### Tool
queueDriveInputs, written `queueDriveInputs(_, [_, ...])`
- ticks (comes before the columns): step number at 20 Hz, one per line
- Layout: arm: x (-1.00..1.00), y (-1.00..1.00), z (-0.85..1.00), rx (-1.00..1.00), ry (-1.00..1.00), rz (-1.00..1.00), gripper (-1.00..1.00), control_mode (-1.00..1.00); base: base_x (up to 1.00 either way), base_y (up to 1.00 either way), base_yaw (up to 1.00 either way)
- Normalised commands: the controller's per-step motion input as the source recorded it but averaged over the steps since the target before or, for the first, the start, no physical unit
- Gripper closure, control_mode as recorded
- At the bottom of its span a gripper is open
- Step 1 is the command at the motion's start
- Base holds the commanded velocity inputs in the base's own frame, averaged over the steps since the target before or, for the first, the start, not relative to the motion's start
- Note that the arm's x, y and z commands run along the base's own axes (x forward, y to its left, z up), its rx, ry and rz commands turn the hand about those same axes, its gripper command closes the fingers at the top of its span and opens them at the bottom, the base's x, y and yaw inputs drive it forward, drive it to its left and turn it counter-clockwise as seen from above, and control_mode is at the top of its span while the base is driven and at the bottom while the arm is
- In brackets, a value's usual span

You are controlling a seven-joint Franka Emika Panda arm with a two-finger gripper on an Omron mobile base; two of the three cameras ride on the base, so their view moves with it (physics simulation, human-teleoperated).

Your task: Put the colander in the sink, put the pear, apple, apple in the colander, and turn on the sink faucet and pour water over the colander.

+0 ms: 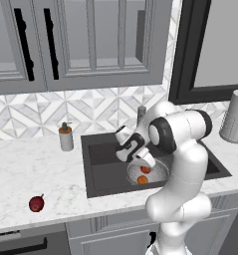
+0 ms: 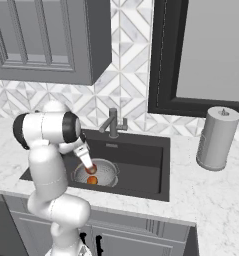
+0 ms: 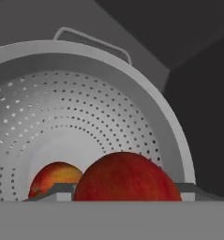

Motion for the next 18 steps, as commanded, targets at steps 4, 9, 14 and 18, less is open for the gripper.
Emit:
queueDriveInputs(4, [0.18, -0.27, -0.41, 0.04, 0.0, 0.05, 1.0, -1.0, 0.0, 0.0, 0.0])
queueDriveInputs(9, [0.25, -0.12, -0.36, 0.06, 0.0, 0.05, 1.0, -1.0, 0.0, 0.0, 0.0])
queueDriveInputs(14, [-0.04, -0.03, -0.15, 0.05, 0.0, 0.07, -1.0, -1.0, 0.0, 0.0, 0.0])
queueDriveInputs(18, [-0.2, -0.1, 0.06, 0.01, 0.0, 0.08, -1.0, -1.0, 0.0, 0.0, 0.0])
